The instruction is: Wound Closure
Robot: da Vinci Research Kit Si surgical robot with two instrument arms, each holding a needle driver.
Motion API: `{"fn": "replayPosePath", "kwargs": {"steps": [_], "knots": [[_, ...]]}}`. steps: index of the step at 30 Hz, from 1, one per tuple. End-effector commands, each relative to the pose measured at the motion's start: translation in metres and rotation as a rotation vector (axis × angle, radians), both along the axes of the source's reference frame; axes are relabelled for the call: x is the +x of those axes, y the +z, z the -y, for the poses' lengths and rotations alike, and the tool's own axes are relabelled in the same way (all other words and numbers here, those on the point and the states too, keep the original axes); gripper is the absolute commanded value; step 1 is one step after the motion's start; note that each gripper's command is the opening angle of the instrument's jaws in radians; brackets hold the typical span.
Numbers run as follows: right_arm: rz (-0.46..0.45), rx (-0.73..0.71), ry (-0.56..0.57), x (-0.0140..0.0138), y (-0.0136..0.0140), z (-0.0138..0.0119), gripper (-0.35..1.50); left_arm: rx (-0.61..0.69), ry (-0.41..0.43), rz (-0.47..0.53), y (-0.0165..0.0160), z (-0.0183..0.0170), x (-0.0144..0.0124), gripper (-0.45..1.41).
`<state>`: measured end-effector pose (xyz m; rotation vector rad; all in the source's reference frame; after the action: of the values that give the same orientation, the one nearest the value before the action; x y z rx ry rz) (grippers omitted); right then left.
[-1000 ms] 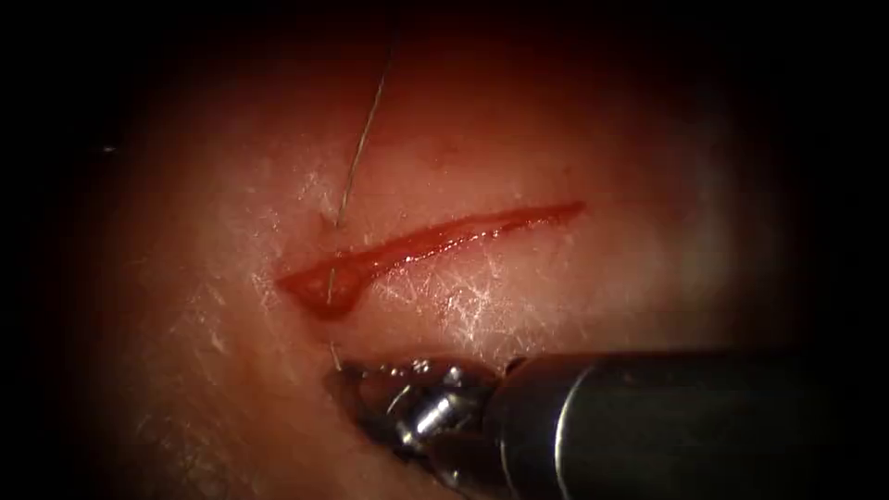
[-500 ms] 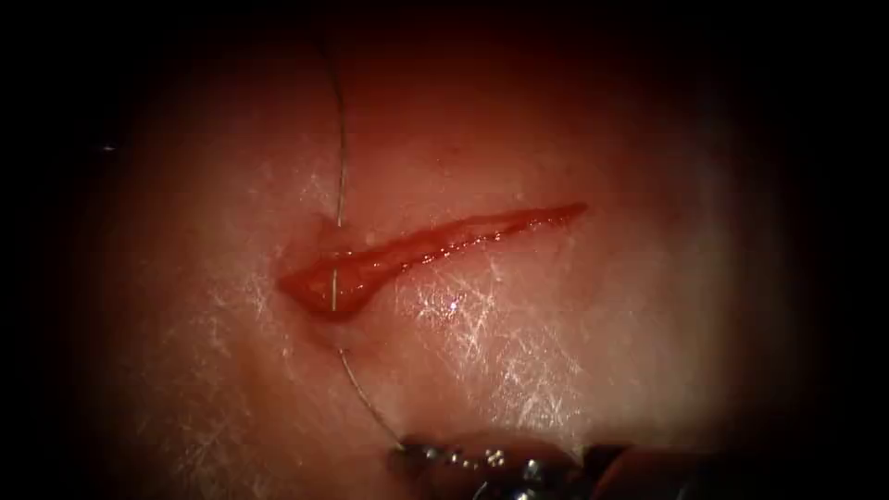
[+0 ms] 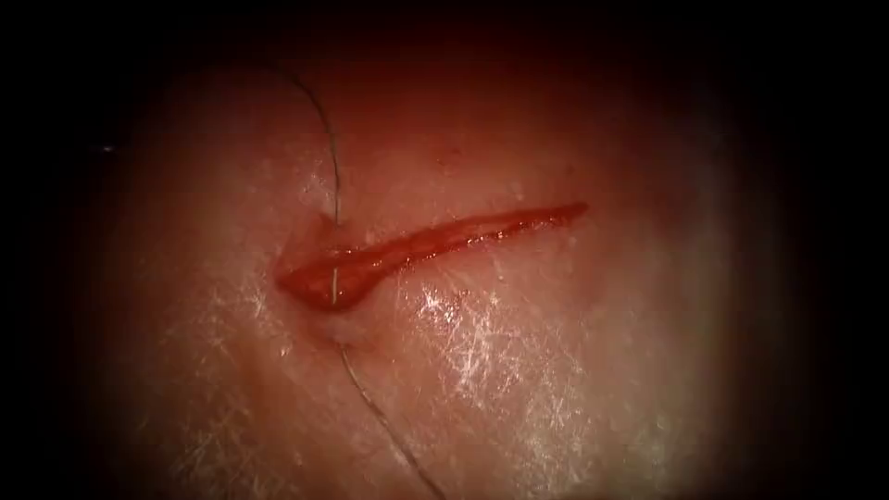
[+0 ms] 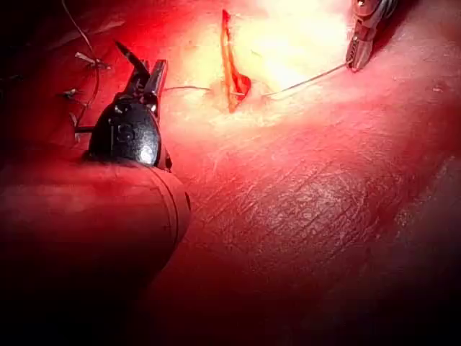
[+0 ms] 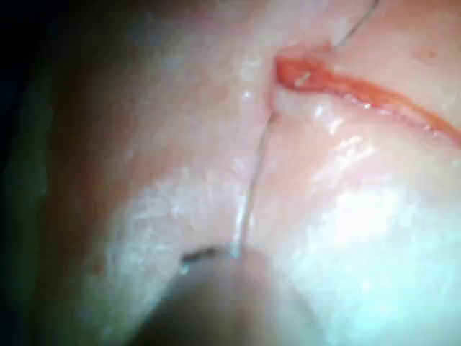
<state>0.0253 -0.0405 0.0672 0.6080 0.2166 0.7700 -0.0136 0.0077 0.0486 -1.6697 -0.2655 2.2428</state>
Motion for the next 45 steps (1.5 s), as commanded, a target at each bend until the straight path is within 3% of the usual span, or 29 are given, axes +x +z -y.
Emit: {"fn": "replayPosePath", "kwargs": {"steps": [1, 9, 15, 16, 18, 19, 20, 21, 22, 23, 25, 28, 31, 32, 34, 35, 40, 45], "knots": [[0.008, 0.023, -0.019, -0.0002, 0.0005, 0.0015, -0.35, 0.001, 0.001, 0.002, 0.0007, 0.0001, -0.0004, -0.45], [0.063, 0.131, -0.111, -0.0065, -0.0003, 0.0049, -0.35, 0.004, 0.005, 0.005, 0.0005, -0.0002, 0.0001, -0.45], [0.063, 0.138, -0.135, -0.0092, -0.0012, 0.0049, -0.35, 0.004, 0.005, 0.005, 0.0005, -0.0002, 0.0001, -0.45], [0.055, 0.136, -0.137, -0.0093, -0.0011, 0.0048, -0.15, 0.004, 0.005, 0.005, 0.0005, -0.0002, 0.0001, -0.45], [-0.05, 0.063, -0.213, -0.0088, -0.0009, 0.0039, 0.91, 0.004, 0.005, 0.005, 0.0005, -0.0002, 0.0001, -0.45], [-0.099, -0.007, -0.259, -0.0082, -0.0008, 0.0032, 1.09, 0.004, 0.005, 0.005, 0.0005, -0.0002, 0.0001, -0.45], [-0.099, -0.007, -0.259, -0.0082, -0.0008, 0.0032, 1.09, 0.004, 0.005, 0.005, 0.0005, -0.0002, 0.0001, -0.45], [-0.148, -0.103, -0.285, -0.007, -0.0006, 0.0018, 1.31, 0.004, 0.005, 0.005, 0.0005, -0.0002, 0.0001, -0.45], [-0.17, -0.129, -0.28, -0.0062, -0.0005, 0.0009, 1.38, 0.004, 0.005, 0.005, 0.0005, -0.0002, 0.0001, -0.45], [-0.17, -0.129, -0.28, -0.0062, -0.0005, 0.0009, 1.38, 0.004, 0.005, 0.005, 0.0005, -0.0002, 0.0001, -0.45], [-0.225, -0.199, -0.261, -0.0038, -0.0008, -0.0022, 1.43, 0.004, 0.005, 0.005, 0.0005, -0.0002, 0.0001, -0.45], [-0.22, -0.262, -0.196, -0.0014, -0.0015, -0.0048, 1.45, 0.004, 0.005, 0.005, 0.0005, -0.0002, 0.0001, -0.45], [-0.244, -0.287, -0.118, 0.0011, -0.0021, -0.0073, 1.36, 0.004, 0.005, 0.005, 0.0005, -0.0002, 0.0001, -0.45], [-0.236, -0.273, -0.044, 0.0021, -0.0022, -0.008, 1.31, 0.004, 0.005, 0.005, 0.0005, -0.0002, 0.0001, -0.45], [-0.222, -0.243, 0.067, 0.0036, -0.0021, -0.0087, 1.3, 0.004, 0.004, 0.004, 0.0005, -0.0002, 0.0, -0.45], [-0.202, -0.205, 0.196, 0.0052, -0.0018, -0.0091, 1.23, 0.004, 0.004, 0.004, 0.0005, -0.0002, 0.0, -0.45], [-0.191, -0.178, 0.32, 0.0076, -0.0005, -0.0091, 1.09, 0.004, 0.003, 0.003, 0.0003, 0.0, -0.0001, -0.45], [-0.169, -0.168, 0.366, 0.0087, 0.0012, -0.0091, 1.08, 0.004, 0.001, 0.002, 0.0005, -0.0001, -0.0003, -0.45]]}}
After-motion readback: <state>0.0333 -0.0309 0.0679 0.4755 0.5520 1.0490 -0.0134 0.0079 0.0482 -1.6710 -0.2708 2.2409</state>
